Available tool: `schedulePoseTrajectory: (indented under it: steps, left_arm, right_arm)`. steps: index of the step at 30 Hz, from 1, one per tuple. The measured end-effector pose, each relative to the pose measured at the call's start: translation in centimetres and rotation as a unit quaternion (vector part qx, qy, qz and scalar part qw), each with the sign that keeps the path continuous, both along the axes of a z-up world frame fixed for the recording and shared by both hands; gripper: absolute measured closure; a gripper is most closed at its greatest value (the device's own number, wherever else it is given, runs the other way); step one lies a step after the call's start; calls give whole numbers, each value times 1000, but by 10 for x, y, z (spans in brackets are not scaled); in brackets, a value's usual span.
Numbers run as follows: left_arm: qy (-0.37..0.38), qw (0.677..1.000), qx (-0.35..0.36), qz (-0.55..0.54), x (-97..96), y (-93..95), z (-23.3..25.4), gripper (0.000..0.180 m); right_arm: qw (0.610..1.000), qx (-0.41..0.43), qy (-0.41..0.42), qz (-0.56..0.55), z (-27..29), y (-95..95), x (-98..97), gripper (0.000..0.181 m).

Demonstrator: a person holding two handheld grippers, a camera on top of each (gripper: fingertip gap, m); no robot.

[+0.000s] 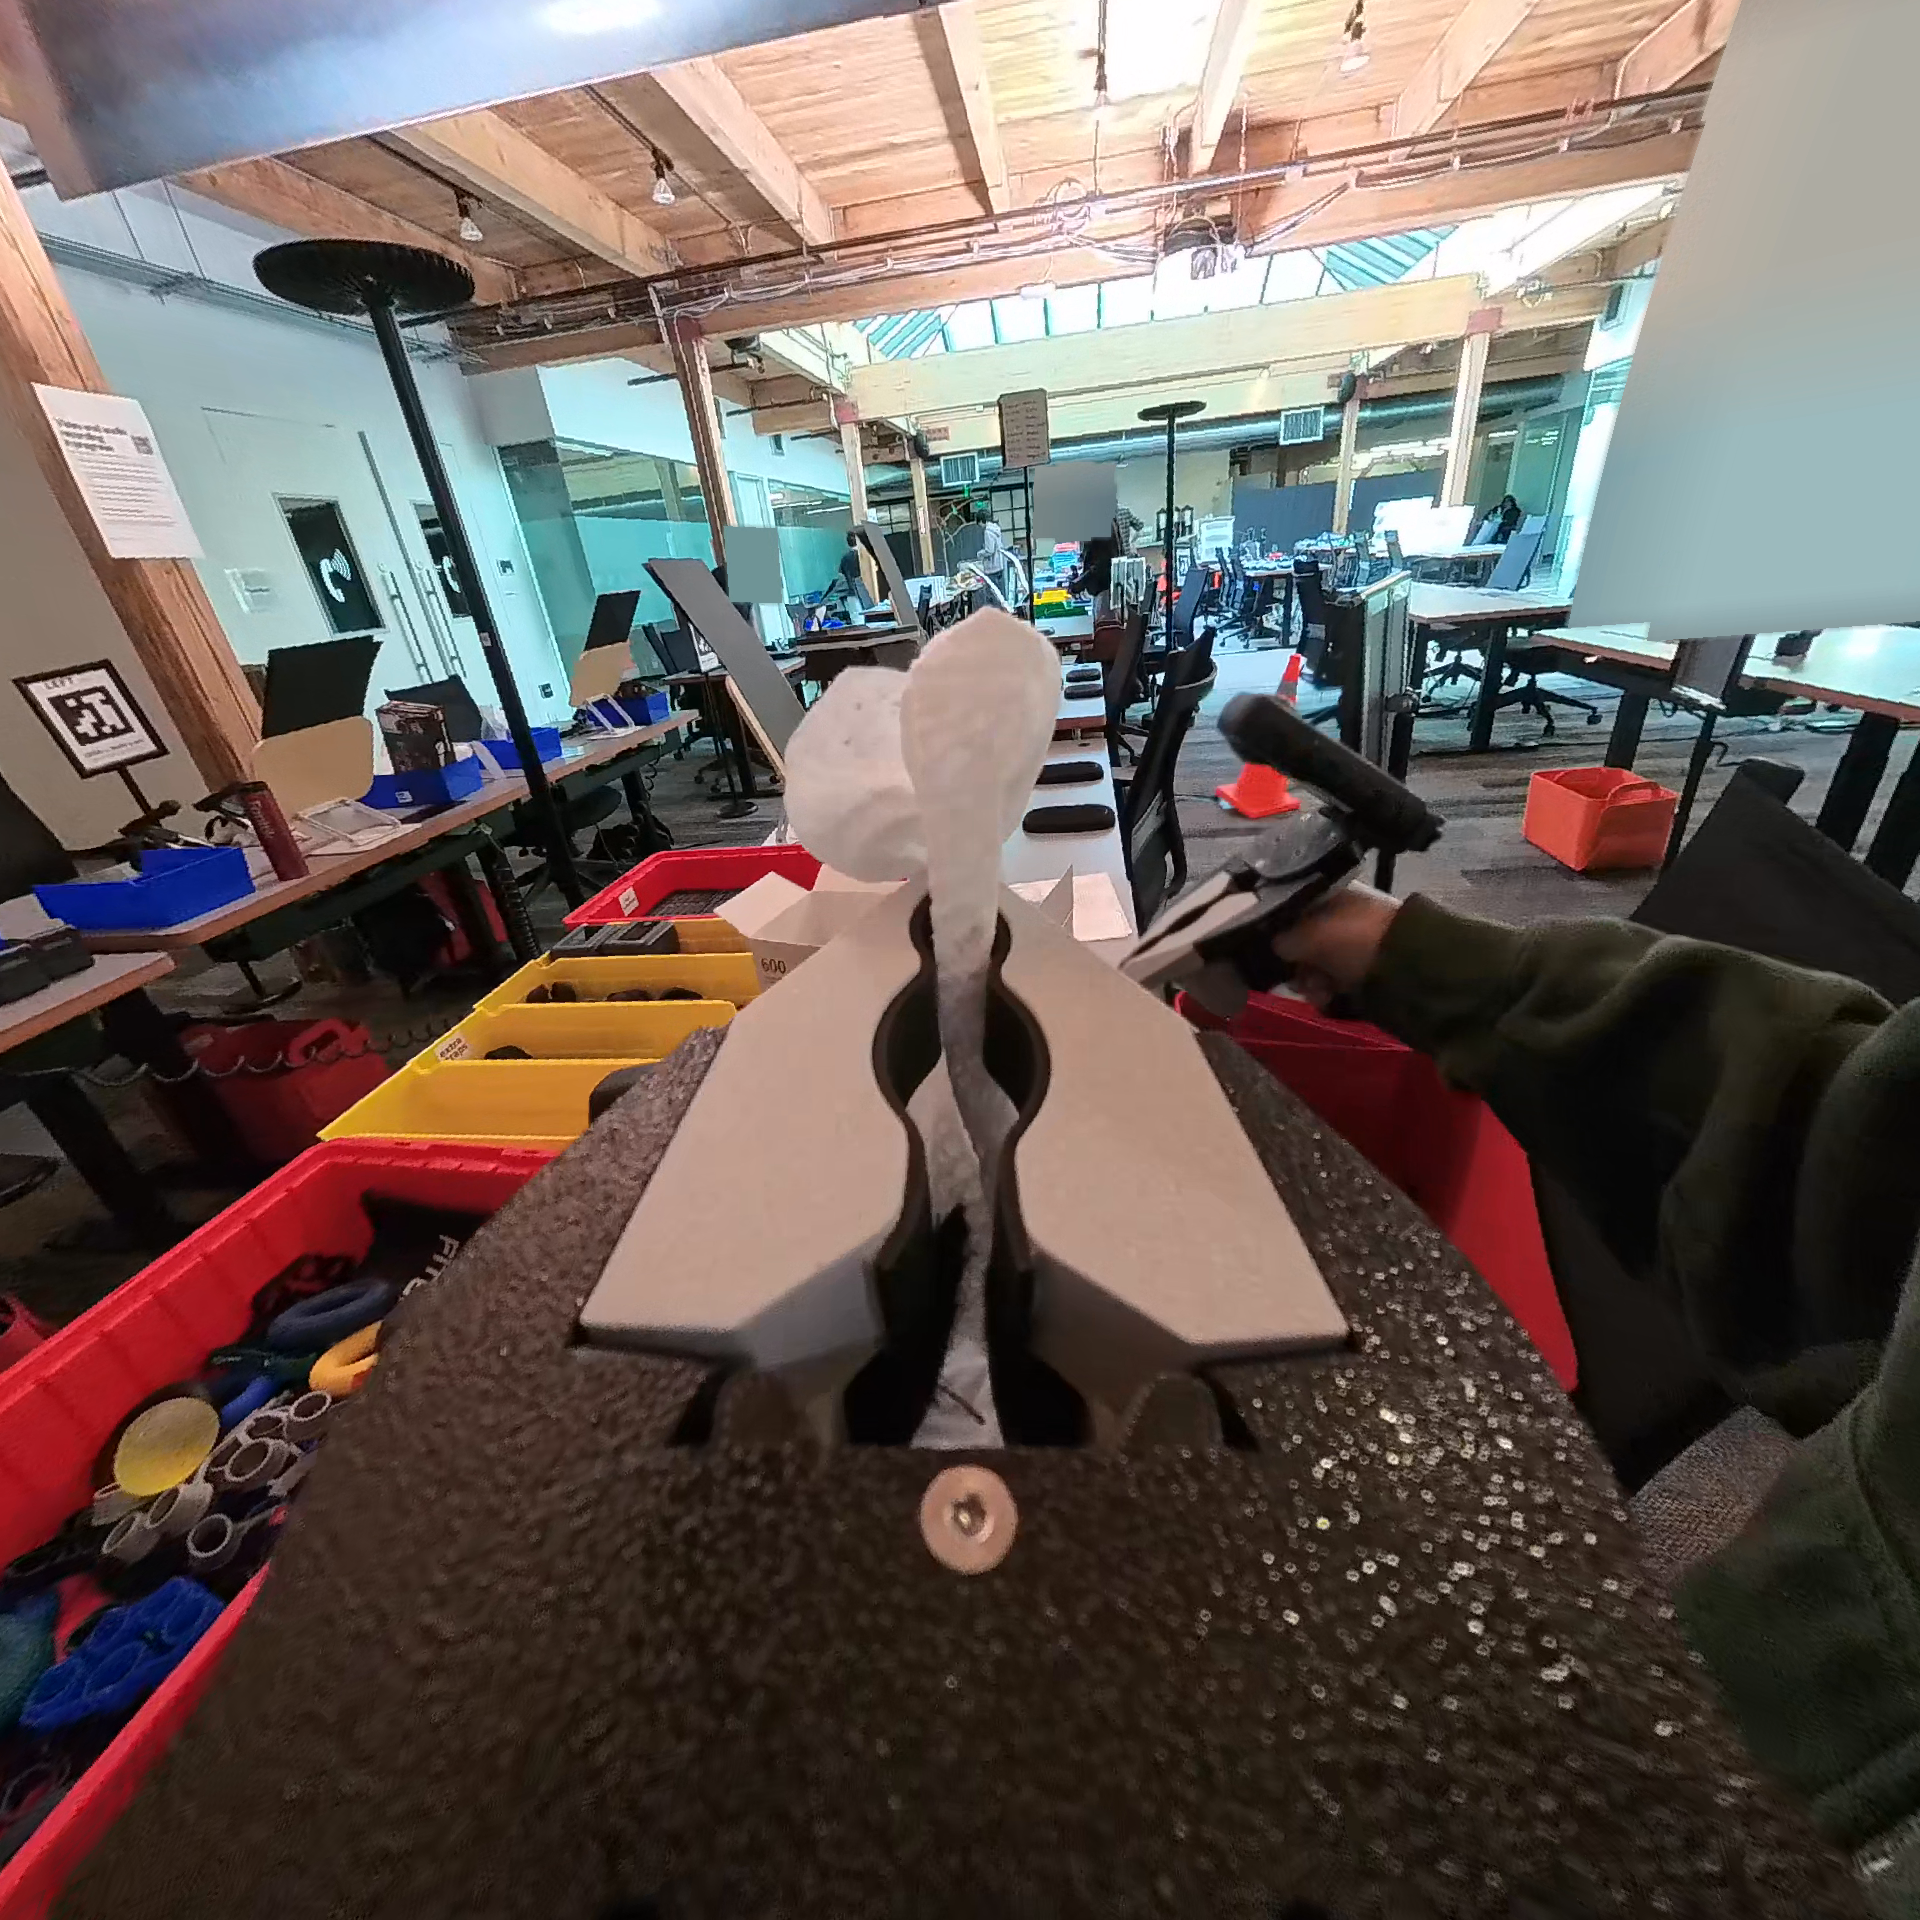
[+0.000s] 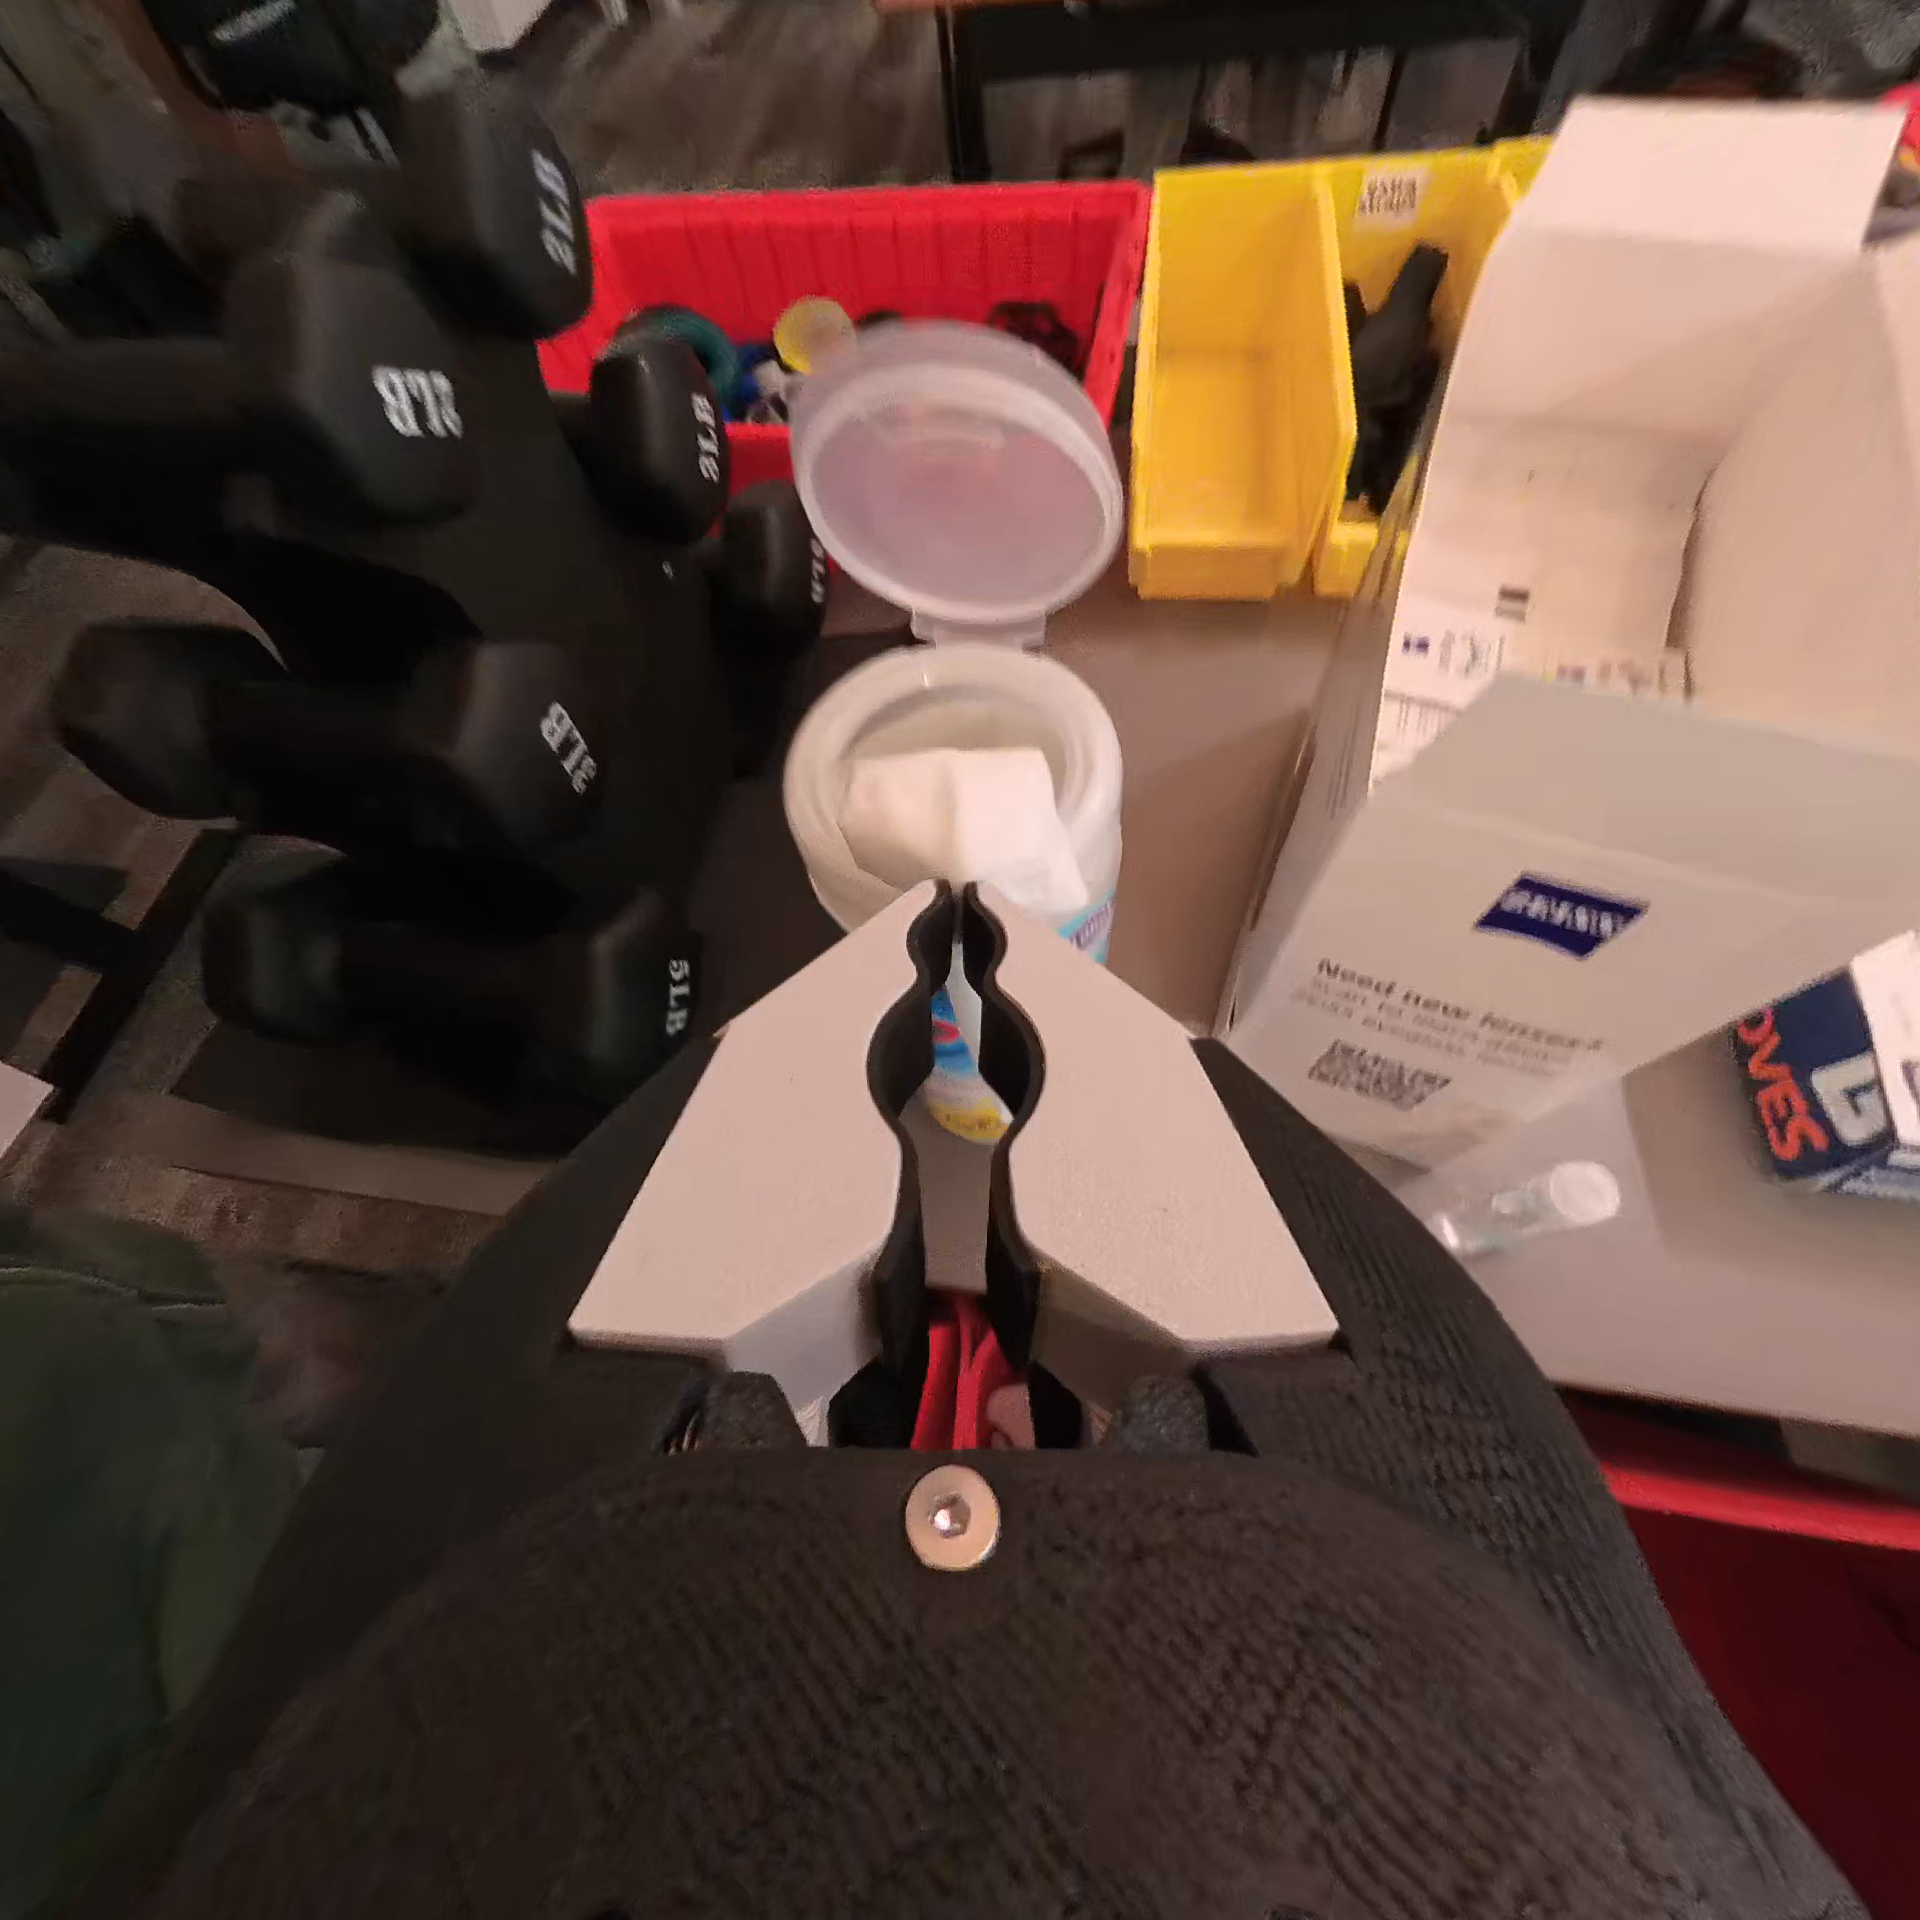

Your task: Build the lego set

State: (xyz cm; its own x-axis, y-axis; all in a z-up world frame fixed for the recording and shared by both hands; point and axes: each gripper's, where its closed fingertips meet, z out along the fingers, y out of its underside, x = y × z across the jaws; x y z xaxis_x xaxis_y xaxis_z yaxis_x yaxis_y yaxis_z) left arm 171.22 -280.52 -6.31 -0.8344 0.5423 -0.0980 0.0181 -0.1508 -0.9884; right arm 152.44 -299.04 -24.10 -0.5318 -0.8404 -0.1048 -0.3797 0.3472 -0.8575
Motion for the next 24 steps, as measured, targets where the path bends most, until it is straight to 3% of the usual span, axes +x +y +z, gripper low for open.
schedulePoseTrajectory:
  steps: [1, 9, 15, 20, 23, 24]
  left_arm:
    - [0, 1000, 1, 1, 1, 0, -1, 180]
    - [7, 1000, 3, 0, 8, 4, -3, 180]
    - [14, 1000, 4, 8, 15, 9, -4, 180]
    - [17, 1000, 6, 5, 15, 10, -5, 180]
    - [16, 1000, 4, 1, 12, 11, -4, 180]
    - [16, 1000, 4, 1, 13, 12, -4, 180]
  right_arm:
    - [1000, -8, 1, 6, 6, -2, 5, 181]
    - [993, -119, 9, 19, 23, -31, 60, 181]
    - [989, -56, 132, 29, -18, -29, 52, 181]
    - [949, 29, 305, 79, -46, -24, 44, 181]
    - [932, 49, 351, 74, -52, -28, 45, 181]
    - [930, 56, 356, 70, -49, -27, 44, 172]
